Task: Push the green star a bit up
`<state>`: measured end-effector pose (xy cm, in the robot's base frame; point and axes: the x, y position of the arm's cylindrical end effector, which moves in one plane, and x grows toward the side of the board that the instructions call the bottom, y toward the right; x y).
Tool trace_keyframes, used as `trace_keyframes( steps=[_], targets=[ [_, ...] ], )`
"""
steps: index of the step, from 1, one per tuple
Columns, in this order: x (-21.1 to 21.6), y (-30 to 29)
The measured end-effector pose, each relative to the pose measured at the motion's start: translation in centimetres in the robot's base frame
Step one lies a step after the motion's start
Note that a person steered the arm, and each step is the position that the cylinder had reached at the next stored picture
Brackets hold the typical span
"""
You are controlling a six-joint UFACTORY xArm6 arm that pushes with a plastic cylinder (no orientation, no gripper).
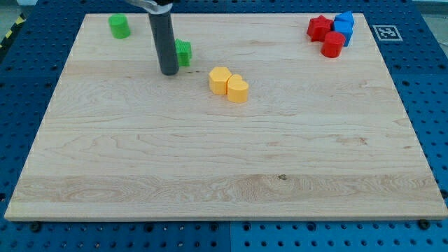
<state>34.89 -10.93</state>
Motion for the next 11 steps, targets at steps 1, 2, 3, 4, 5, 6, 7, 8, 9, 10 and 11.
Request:
trace_keyframes(
  steps=[1,2,3,4,5,6,7,8,9,10,11],
  targets=[
    [-1.3,-0.1],
    [-1.4,-0.1],
    [-2.8,-0.9],
    [-3.9,-1.4],
    [-4.0,-1.0],
    [-4.0,2.0],
    [-4.0,5.3],
    [-3.8,7.3],
    [-1.8,8.3],
    [-0.2,11.1],
    [-0.5,12.1]
  ],
)
